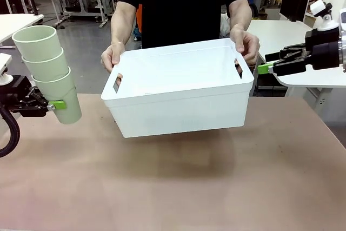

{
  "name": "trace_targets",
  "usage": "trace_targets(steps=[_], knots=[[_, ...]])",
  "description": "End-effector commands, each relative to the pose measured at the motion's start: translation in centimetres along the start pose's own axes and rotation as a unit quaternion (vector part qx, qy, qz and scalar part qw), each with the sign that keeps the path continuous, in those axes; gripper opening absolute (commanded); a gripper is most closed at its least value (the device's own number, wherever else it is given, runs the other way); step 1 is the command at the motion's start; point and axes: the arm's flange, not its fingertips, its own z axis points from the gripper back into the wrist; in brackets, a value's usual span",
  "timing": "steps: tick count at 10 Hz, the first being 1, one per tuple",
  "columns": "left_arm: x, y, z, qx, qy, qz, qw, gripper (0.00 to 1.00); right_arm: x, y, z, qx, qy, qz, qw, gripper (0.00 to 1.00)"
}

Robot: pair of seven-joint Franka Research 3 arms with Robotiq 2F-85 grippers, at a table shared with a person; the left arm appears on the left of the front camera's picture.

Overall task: Stack the cups and store them in the basket.
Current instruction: Place the stack of Reusable plastic cups into the Pantry Basket.

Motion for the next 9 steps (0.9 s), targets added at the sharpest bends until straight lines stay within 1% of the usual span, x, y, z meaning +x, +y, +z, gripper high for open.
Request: trace_targets(steps=[1,3,4,5,6,8,9], knots=[[0.6,-0.1,-0.1,0.001,-0.003,-0.006,1.0,0.85,0.3,-0.1,0.0,0.0,-0.002,-0.007,1.0,1.0],[0.6,-0.1,-0.1,0.001,-0.003,-0.006,1.0,0.85,0.3,-0.1,0.0,0.0,-0.002,-0.007,1.0,1.0],[0.0,0.0,0.0,0.0,0.0,0.0,1.0,0.85,0.3,-0.1,0.0,0.0,-0.002,-0.007,1.0,1.0],[2.1,0.4,0.1,0.001,0.012,0.004,1.0,0.85,0.3,-0.1,0.0,0.0,-0.002,-0.007,1.0,1.0],[4.6,0.8,0.2,0.001,0.039,0.018,0.999,0.85,0.3,-0.1,0.0,0.0,-0.002,-0.007,1.0,1.0],[9.6,1.7,-0.6,-0.006,0.1,0.023,0.995,0.85,0.3,-0.1,0.0,0.0,-0.002,-0.007,1.0,1.0],[12.5,2.1,-1.4,-0.01,0.14,0.026,0.99,0.85,0.3,-0.1,0.0,0.0,-0.002,-0.007,1.0,1.0]])
